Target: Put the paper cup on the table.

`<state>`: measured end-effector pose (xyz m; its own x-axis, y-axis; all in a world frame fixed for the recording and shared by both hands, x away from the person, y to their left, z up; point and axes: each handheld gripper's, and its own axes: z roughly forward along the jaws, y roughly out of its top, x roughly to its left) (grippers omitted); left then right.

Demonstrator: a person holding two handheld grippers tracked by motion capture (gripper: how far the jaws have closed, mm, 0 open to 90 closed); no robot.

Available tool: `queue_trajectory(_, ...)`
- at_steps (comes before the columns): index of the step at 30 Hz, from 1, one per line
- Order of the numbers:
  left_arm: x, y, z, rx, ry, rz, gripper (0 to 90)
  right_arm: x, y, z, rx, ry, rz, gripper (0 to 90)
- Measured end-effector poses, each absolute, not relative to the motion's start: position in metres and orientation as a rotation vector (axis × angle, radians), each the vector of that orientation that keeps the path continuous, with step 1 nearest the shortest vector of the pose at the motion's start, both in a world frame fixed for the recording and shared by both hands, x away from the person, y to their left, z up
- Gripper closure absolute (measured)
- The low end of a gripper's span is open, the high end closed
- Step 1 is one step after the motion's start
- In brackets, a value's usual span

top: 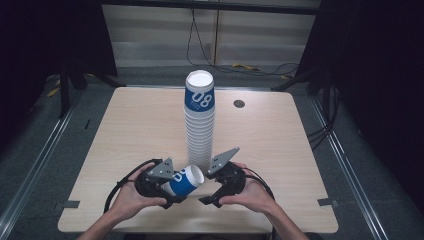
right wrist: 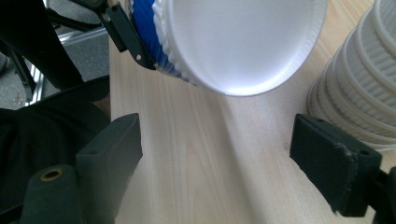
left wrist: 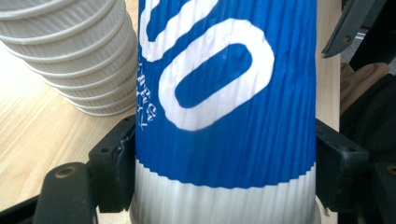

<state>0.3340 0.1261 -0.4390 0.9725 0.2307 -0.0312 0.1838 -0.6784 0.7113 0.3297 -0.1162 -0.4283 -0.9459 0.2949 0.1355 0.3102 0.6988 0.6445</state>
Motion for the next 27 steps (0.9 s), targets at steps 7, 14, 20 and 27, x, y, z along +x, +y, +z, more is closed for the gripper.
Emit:
queue_trajectory(7,0.343,0.119,-0.441,2.430,0.262,0.098,22.8,0.331,-0.113,-0.427,-0.490,-2.940,-1.021,16.4)
queue_trajectory(14,0.341,0.104,-0.443,2.492,0.197,0.127,22.8,0.330,-0.108,-0.435,-0.481,-2.999,-0.947,17.8)
queue_trajectory(20,0.334,0.098,-0.451,2.562,0.126,0.126,22.8,0.330,-0.108,-0.436,-0.480,-2.989,-0.915,21.0)
queue_trajectory(27,0.326,0.091,-0.453,2.582,0.097,0.100,22.9,0.329,-0.105,-0.439,-0.429,-2.984,-0.856,16.5)
